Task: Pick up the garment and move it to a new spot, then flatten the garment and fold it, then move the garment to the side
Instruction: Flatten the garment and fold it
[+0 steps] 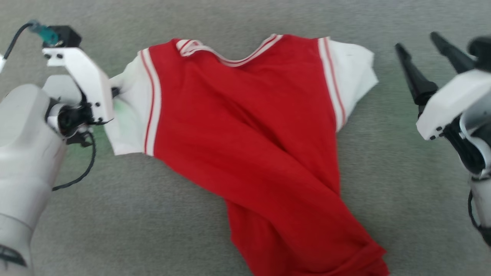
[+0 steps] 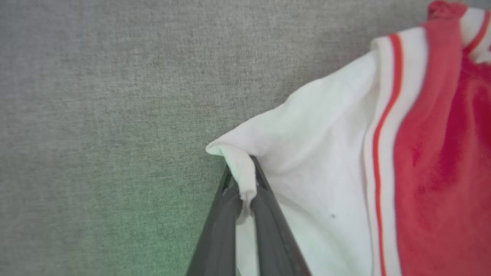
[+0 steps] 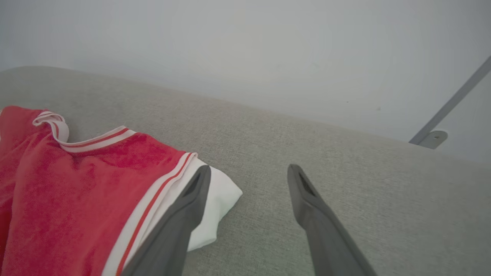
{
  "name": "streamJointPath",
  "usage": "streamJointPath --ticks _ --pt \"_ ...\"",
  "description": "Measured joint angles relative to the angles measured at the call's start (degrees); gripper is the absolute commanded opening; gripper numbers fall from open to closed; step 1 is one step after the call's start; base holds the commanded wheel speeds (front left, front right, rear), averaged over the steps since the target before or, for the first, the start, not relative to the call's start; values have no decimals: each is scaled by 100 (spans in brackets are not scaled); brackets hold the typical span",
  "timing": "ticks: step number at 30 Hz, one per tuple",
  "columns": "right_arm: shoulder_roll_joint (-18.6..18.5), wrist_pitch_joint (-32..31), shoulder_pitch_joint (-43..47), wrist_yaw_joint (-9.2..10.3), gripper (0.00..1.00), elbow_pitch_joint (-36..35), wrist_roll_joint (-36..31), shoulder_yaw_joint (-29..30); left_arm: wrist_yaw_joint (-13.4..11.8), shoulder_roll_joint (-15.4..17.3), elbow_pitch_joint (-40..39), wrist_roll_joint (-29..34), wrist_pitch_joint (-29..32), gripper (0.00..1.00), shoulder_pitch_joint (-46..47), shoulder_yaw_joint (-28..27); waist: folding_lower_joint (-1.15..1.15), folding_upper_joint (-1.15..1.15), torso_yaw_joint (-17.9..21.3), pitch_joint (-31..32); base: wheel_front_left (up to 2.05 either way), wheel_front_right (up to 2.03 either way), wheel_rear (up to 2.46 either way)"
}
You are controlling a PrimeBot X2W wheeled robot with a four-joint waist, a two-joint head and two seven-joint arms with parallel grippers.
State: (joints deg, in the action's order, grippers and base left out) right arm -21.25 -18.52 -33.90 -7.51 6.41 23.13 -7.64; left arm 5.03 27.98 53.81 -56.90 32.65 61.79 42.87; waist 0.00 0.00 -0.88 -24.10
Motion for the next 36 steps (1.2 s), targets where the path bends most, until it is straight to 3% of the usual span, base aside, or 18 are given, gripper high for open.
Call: streamJointPath --ticks 8,18,19,20,25,36 --pt "-470 -1163 -894 0 100 1311 703 -1009 163 -338 129 19 -210 0 294 118 0 0 -471 -237 0 0 0" --pt "-601 -2655 -1886 3 97 2375 1428 -1786 237 -613 283 -76 -391 0 466 219 0 0 -836 -429 0 0 0" --pt "-627 -2814 -1973 20 34 2375 1436 -1909 240 -621 299 -91 -394 0 466 232 0 0 -843 -420 0 0 0" --pt "-639 -2915 -2017 29 0 2403 1510 -1946 249 -623 310 -107 -392 0 466 257 0 0 -846 -408 0 0 0" --pt "-706 -3038 -2015 18 0 2393 1863 -2019 253 -533 247 -220 -299 0 456 367 0 0 -815 -265 0 0 0" --pt "-1085 -2746 -1849 16 0 1667 2406 -1660 252 62 -281 -311 -32 0 649 480 0 0 -598 411 0 0 0"
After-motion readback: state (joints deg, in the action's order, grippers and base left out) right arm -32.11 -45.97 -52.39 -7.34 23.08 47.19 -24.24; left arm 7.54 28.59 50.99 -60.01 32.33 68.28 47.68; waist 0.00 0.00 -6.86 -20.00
